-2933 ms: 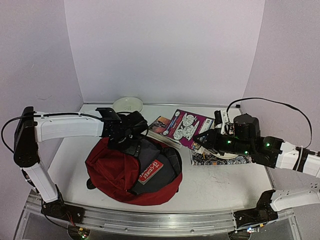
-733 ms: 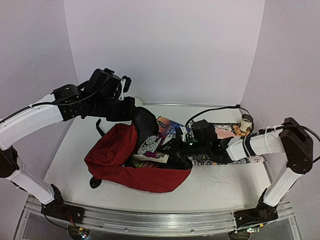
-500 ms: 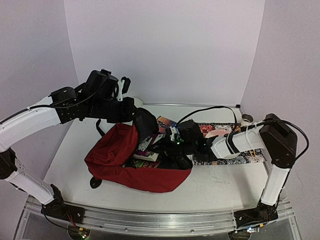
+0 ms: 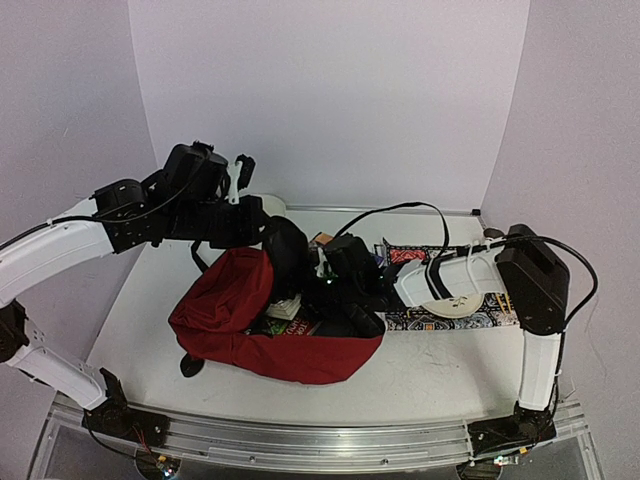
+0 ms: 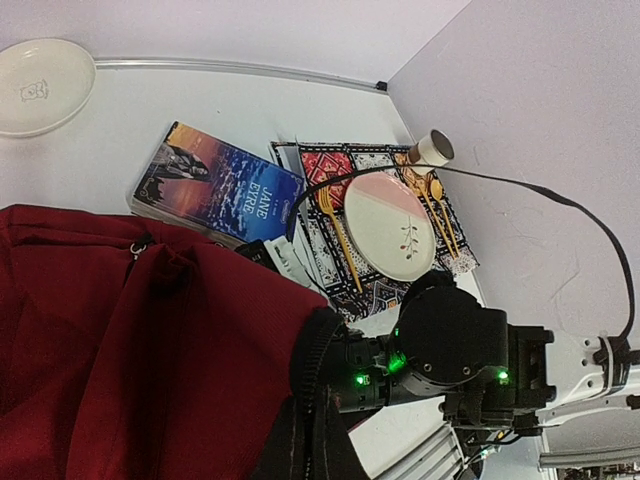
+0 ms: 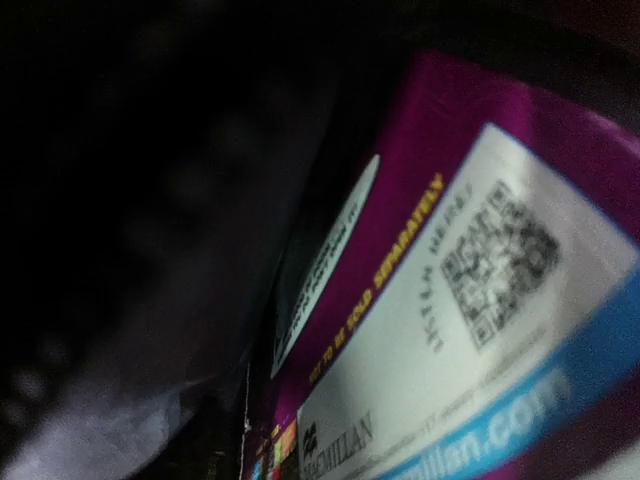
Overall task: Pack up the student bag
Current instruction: Place the book in the largest pocket of the bag.
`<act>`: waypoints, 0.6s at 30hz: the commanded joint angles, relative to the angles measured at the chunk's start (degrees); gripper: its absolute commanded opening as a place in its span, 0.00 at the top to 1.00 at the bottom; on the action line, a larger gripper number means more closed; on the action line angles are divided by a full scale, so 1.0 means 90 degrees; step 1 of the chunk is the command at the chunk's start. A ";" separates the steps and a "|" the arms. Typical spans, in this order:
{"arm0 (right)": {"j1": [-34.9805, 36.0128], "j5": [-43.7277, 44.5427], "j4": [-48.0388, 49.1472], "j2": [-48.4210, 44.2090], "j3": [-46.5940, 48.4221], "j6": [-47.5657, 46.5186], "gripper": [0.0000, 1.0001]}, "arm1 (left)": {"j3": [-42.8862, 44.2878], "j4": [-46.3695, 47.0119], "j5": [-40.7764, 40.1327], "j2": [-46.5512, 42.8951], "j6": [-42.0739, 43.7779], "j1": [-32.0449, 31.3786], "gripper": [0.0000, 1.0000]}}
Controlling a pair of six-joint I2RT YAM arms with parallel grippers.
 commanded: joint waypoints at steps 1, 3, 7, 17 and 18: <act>0.0051 0.0113 -0.0877 -0.0293 0.0196 -0.0620 0.31 | -0.0072 0.0535 -0.0188 -0.0340 -0.0051 0.0027 1.00; 0.0069 0.0103 -0.1158 -0.0433 0.0157 -0.0783 0.28 | -0.0125 0.0534 -0.0258 -0.0358 -0.0038 0.0032 1.00; 0.0119 0.0109 -0.1800 -0.0726 0.0112 -0.1157 0.23 | -0.0225 0.0525 -0.0442 -0.0385 0.0034 0.0033 1.00; 0.0287 0.0245 -0.2907 -0.1348 0.0016 -0.2004 0.16 | -0.0397 0.0492 -0.0592 -0.0426 0.0106 0.0033 1.00; 0.0287 0.0336 -0.3034 -0.1444 -0.0004 -0.2105 0.15 | -0.0438 0.0474 -0.0617 -0.0444 0.0106 0.0033 1.00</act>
